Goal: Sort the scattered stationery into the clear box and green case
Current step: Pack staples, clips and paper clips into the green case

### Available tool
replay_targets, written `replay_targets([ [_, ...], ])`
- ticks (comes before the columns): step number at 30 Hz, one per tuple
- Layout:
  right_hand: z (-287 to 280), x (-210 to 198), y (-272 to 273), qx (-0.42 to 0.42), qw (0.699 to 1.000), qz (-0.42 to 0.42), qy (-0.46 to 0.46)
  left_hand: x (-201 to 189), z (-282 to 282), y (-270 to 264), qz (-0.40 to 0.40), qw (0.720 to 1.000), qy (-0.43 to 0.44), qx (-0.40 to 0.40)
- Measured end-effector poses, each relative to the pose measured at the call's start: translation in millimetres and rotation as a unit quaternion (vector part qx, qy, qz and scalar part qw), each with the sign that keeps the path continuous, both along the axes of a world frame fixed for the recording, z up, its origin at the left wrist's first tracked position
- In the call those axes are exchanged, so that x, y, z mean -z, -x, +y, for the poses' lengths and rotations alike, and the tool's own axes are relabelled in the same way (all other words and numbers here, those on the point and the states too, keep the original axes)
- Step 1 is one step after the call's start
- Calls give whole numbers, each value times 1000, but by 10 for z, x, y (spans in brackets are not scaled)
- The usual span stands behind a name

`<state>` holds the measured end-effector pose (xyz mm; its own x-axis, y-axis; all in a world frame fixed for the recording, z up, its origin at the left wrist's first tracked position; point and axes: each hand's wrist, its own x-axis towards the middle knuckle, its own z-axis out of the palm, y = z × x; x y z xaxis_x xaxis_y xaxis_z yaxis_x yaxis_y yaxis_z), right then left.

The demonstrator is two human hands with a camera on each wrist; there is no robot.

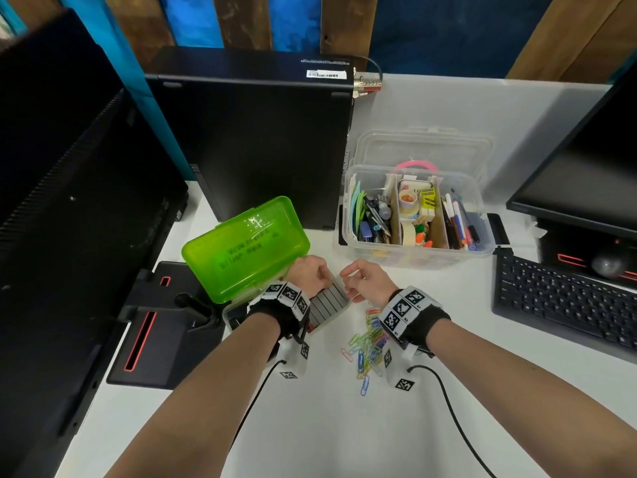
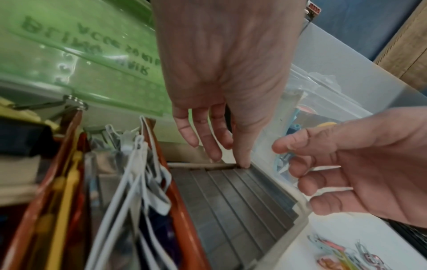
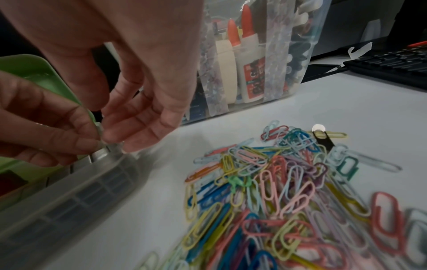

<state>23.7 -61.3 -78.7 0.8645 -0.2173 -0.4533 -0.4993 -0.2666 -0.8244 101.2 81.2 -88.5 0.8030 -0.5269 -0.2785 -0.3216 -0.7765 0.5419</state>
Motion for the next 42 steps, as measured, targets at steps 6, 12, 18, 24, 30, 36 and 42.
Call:
replay_targets([
  [6,-211,-43,121,29,1000,-5,9,-89,23,120,-82,997,8,-6],
  [12,-866,-78,496,75,995,15,66,-220,-193,474,-131,985,19,107],
  [18,-1288,-23,1058,108,984,89,114,-174,-557,963,-44,967,-36,250],
  [24,-1374,241,1463,103,964,131,206,-78,-669,1144,-27,947,-140,286],
  [30,-1168,278,1347,78,973,77,202,-40,-702,1206,-11,959,-135,251],
  [36,-944,261,1137,67,967,34,243,-32,-614,1193,-8,973,-82,213],
  [42,-946,206,1114,17,961,41,272,-21,-530,1224,-21,977,-57,205],
])
